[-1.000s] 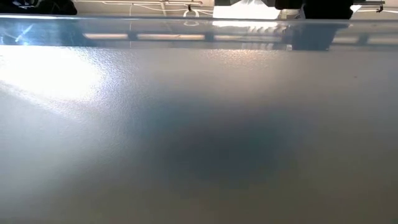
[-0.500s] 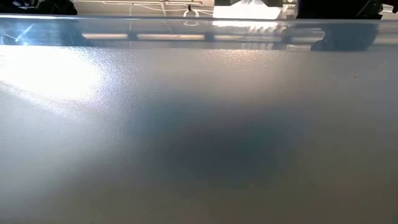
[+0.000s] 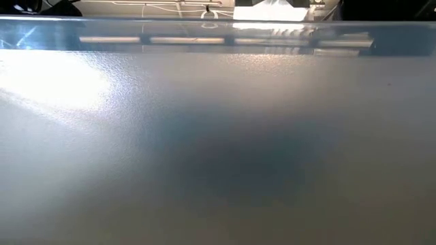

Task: Pick & Place Toothbrushes
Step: Put the orange toothbrush into the transparent bin

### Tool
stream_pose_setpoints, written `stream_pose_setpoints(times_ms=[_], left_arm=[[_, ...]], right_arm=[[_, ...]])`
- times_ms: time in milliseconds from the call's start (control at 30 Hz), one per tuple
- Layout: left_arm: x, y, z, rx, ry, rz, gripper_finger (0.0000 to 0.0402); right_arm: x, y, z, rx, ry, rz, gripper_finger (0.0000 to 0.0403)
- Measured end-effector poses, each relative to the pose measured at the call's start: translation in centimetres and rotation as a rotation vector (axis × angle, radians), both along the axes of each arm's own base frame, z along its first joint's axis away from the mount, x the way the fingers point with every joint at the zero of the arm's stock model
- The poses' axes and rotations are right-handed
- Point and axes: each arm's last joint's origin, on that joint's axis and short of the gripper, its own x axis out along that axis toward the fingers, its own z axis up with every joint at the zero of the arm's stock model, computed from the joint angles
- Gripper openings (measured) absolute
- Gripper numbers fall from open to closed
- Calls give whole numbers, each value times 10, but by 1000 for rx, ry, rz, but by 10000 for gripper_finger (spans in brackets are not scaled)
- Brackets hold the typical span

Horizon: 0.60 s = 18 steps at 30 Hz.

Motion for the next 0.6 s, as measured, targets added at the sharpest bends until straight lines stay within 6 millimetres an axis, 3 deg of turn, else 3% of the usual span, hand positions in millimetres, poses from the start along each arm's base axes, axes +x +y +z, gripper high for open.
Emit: stream_pose_setpoints(times_ms=[167,300,600], left_arm=[[0,0,1,1,-7,1,113],[0,0,1,1,-7,1,113],[0,0,1,1,-7,1,113]], right_arm=[[1,4,-9,1,76,-63,19],[4,7,-18,18,132,-50,59],[5,26,-41,-70,222,166,163]])
